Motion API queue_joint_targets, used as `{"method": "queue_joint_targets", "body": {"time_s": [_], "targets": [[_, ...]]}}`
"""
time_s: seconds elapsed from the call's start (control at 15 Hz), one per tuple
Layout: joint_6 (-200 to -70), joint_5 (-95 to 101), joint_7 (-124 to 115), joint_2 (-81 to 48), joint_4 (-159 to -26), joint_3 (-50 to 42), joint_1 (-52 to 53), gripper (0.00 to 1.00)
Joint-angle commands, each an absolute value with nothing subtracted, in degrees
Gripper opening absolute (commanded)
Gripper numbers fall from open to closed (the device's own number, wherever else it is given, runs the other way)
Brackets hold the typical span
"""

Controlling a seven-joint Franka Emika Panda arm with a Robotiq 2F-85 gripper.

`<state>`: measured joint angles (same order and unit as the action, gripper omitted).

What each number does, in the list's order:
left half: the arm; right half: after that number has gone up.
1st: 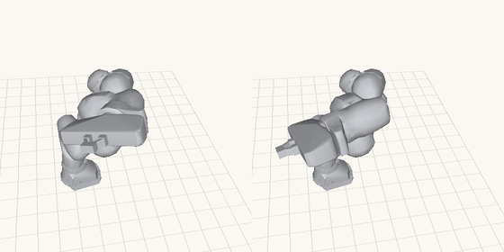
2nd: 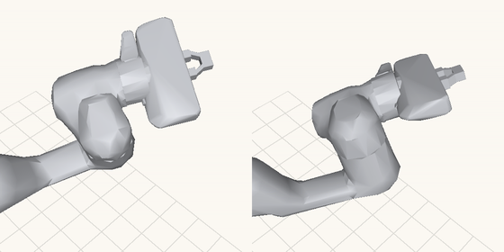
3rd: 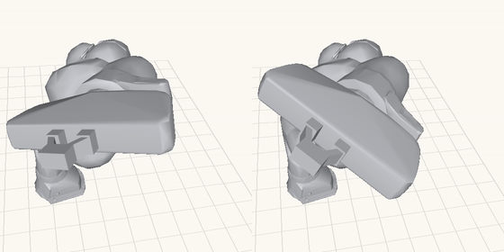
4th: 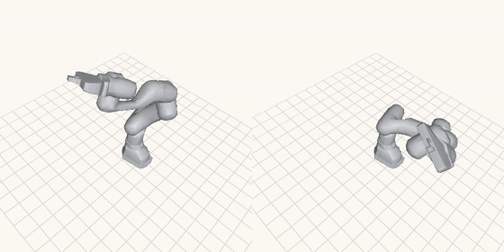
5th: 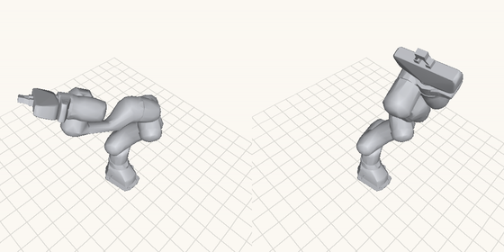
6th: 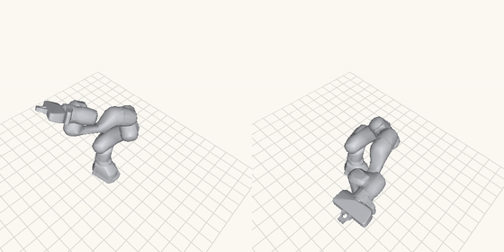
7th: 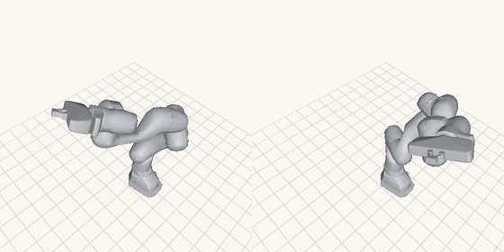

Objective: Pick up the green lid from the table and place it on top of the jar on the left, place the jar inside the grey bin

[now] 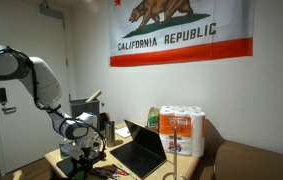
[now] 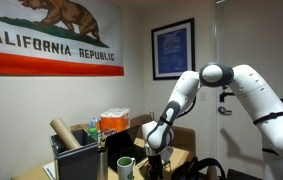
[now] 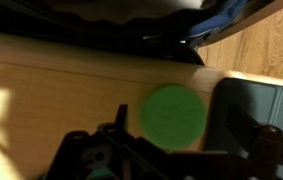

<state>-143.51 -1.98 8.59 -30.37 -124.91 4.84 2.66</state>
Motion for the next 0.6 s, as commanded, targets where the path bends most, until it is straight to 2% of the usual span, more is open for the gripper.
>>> {"method": "queue_joint_targets", "body": {"time_s": [0.0, 0.53], "targets": [[-144.7, -1.7, 7.0, -30.8, -124.5, 4.7, 2.6, 1.00], [-144.9, -1.3, 6.4, -30.7, -124.6, 4.5, 3.0, 1.00]]}}
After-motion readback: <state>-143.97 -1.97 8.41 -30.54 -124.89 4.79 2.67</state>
